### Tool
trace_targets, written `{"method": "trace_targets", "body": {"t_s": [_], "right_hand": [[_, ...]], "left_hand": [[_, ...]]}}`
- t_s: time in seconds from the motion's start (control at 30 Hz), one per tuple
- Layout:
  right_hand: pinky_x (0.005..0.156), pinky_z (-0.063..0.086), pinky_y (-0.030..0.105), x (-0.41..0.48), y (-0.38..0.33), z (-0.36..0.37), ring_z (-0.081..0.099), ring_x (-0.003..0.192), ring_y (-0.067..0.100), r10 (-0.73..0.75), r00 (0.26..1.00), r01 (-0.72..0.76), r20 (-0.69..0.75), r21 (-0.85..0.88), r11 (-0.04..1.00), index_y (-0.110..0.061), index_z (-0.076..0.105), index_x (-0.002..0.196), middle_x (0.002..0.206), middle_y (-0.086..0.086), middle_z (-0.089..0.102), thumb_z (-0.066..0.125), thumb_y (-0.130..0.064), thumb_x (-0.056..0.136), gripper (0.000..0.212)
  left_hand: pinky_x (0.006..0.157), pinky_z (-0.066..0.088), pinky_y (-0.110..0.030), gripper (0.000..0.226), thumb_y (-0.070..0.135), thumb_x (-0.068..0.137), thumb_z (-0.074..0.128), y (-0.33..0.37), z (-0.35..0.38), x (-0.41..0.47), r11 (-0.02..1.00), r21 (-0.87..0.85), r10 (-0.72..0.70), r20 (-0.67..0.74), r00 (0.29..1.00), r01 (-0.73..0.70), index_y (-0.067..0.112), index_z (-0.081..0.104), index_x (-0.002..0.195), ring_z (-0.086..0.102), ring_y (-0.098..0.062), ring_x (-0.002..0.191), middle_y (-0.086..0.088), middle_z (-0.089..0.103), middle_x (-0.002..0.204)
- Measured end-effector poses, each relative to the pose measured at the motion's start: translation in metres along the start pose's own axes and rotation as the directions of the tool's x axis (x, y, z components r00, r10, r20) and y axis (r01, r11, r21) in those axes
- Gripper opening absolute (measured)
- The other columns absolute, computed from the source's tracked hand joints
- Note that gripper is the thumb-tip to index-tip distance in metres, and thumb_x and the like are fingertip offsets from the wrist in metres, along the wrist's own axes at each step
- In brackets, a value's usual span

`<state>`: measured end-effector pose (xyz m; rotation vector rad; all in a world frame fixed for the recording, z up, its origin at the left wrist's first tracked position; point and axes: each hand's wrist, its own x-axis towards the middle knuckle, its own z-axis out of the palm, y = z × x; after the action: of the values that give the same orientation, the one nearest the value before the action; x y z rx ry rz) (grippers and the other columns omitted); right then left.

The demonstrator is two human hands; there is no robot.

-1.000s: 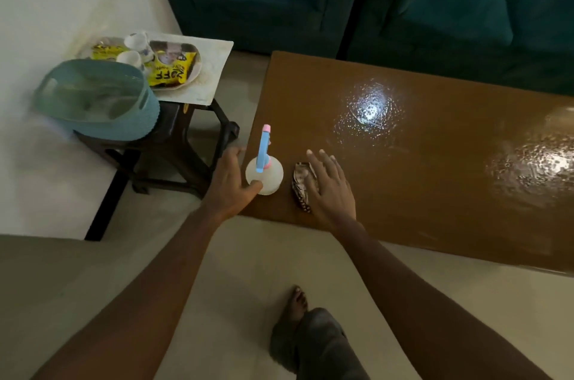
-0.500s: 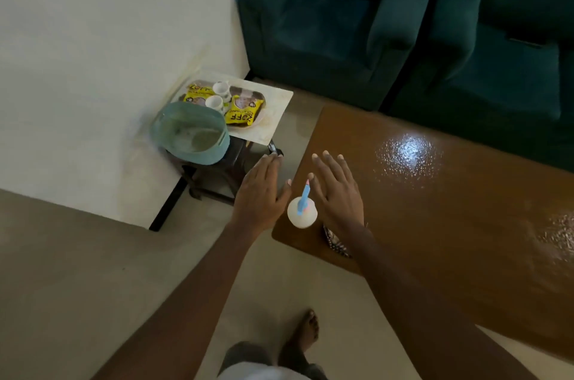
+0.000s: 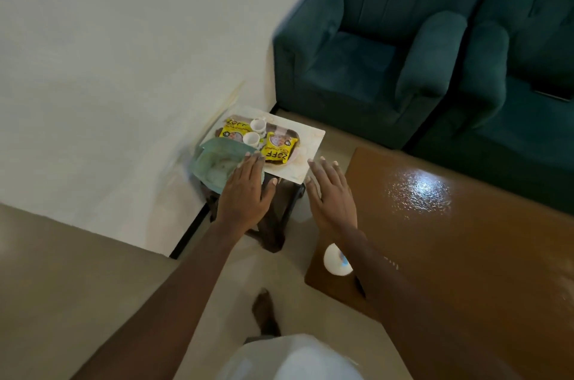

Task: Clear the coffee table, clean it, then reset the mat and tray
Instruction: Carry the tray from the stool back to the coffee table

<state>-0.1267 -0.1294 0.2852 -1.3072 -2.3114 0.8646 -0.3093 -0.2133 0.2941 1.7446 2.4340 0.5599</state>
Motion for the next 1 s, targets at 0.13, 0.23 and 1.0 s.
{"method": "trace_targets", "body": {"t_s": [0.13,0.23,1.0], "right_hand": [[0.120,0.024,0.043,0.037,-0.025,0.020,0.010,0.152,0.013,0.051,0.997,-0.049,-0.060,0.030,0.998,-0.037,0.035,0.151,0.161,-0.006,0.028,0.030,-0.049,0.103,0.049],[0.120,0.025,0.044,0.064,-0.039,0.035,0.012,0.152,0.013,0.070,0.994,-0.068,-0.080,0.024,0.997,-0.036,0.036,0.151,0.161,-0.006,0.029,0.032,-0.048,0.104,0.048],[0.120,0.024,0.042,0.248,-0.021,0.111,0.015,0.151,0.011,0.121,0.993,-0.120,-0.007,0.090,0.989,-0.036,0.037,0.151,0.159,-0.011,0.032,0.035,-0.047,0.105,0.047]], "left_hand": [[0.113,0.033,-0.041,0.064,0.045,0.094,0.036,-0.039,-0.012,0.026,0.999,-0.023,0.036,0.010,0.999,-0.036,0.002,0.045,0.141,0.036,-0.029,0.141,-0.015,0.045,0.147],[0.115,0.032,-0.041,0.067,0.049,0.094,0.034,-0.066,-0.018,0.050,0.999,-0.039,0.022,0.019,1.000,-0.021,0.007,0.039,0.145,0.030,-0.025,0.144,-0.011,0.039,0.152],[0.113,0.029,-0.054,0.059,0.038,0.092,0.043,-0.156,0.037,0.230,0.985,-0.110,-0.107,0.193,0.975,0.130,0.008,0.041,0.143,0.034,-0.030,0.141,-0.012,0.041,0.150]]}}
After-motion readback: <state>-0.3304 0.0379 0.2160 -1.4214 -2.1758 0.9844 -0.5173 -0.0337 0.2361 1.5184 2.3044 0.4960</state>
